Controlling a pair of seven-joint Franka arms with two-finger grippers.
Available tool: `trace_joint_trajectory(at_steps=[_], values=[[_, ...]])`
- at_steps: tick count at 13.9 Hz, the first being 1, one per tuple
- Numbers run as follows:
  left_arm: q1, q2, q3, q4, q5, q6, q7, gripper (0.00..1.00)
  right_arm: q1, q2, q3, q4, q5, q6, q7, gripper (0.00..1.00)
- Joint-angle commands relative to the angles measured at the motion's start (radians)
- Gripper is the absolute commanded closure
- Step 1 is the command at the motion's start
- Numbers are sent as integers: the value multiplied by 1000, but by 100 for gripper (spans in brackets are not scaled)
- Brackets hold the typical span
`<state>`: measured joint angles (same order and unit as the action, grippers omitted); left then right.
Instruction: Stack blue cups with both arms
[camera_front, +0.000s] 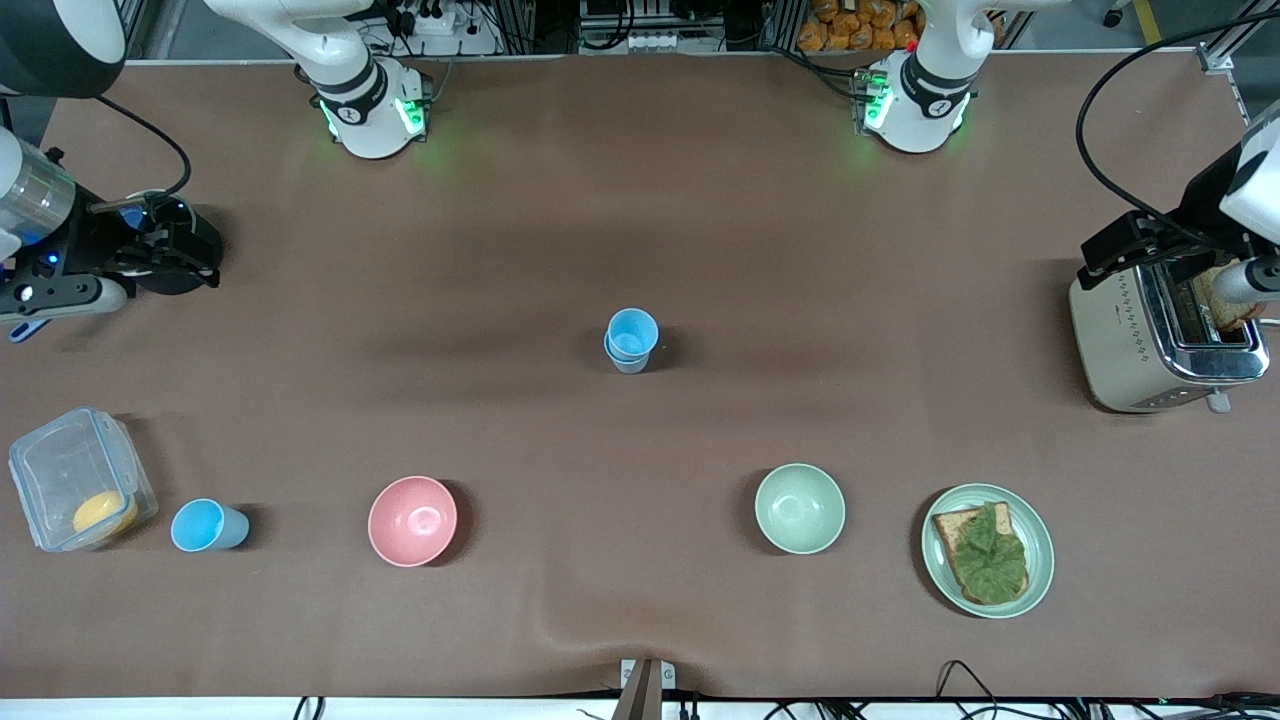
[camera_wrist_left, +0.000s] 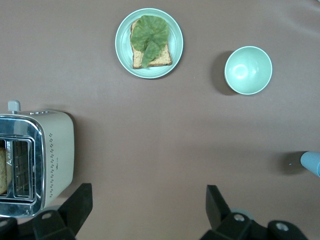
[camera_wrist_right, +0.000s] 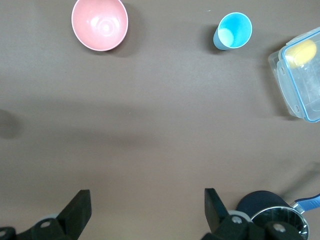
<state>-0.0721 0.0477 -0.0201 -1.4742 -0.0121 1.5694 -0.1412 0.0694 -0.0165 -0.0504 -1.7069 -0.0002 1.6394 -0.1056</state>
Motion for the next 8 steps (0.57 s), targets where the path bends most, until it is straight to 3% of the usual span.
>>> trace_joint_trajectory(at_steps=[1,8], values=[[-14,-28,14,-20,-2,-2,28,0,6,7,-3,21,-7,-15,4,0],[-29,-45,14,-24,21,-6,57,0,4,9,-3,21,-7,-15,4,0]])
